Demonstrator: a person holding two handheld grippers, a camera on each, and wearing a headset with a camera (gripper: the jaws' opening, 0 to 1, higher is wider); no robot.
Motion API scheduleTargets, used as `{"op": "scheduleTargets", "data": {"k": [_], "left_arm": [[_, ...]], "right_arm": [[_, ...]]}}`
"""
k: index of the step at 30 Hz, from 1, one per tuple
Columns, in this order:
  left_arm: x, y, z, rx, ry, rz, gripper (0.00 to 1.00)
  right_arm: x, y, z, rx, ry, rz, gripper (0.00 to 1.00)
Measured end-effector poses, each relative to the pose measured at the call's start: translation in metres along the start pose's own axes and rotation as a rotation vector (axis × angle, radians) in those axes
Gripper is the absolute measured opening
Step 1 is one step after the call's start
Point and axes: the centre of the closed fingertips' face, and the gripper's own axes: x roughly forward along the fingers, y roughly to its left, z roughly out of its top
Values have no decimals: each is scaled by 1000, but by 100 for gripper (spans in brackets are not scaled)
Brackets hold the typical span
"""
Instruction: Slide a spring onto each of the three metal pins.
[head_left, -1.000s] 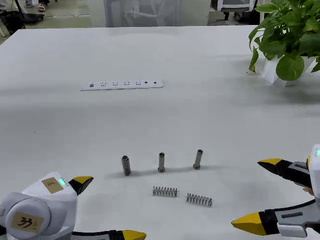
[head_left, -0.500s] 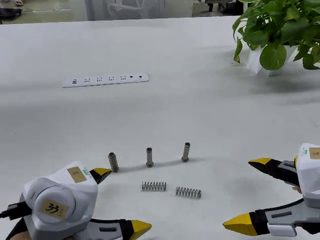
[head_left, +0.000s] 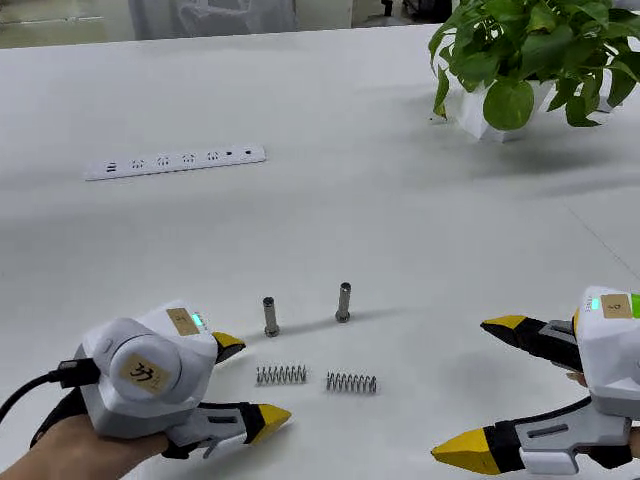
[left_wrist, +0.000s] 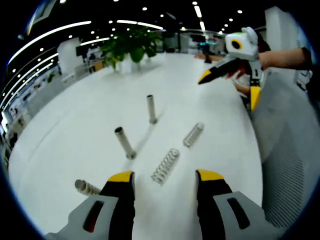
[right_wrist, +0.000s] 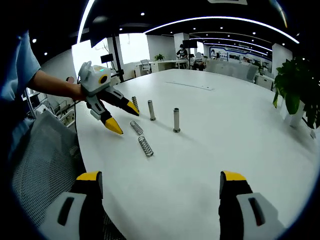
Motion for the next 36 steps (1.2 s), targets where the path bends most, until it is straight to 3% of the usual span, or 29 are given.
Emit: {"op": "scheduleTargets", "data": {"k": [7,11,22,29,36], "left_arm": [[8,2,-4,17,40,-8,32],[10,-2,-7,28,60,-45,32],[10,3,-6,7,75,-62,23],[9,-3,-8,82,118,-95,22],[11,0,-8,104,175,-104,19]], "right_arm": [[-2,5,-1,19,-13,3,98],[-2,7,-3,25,-12,6,99],[0,9,-3,32,-9,9,99],[1,13,-6,31,5,15,99],[1,14,-7,40,3,14,99]]}}
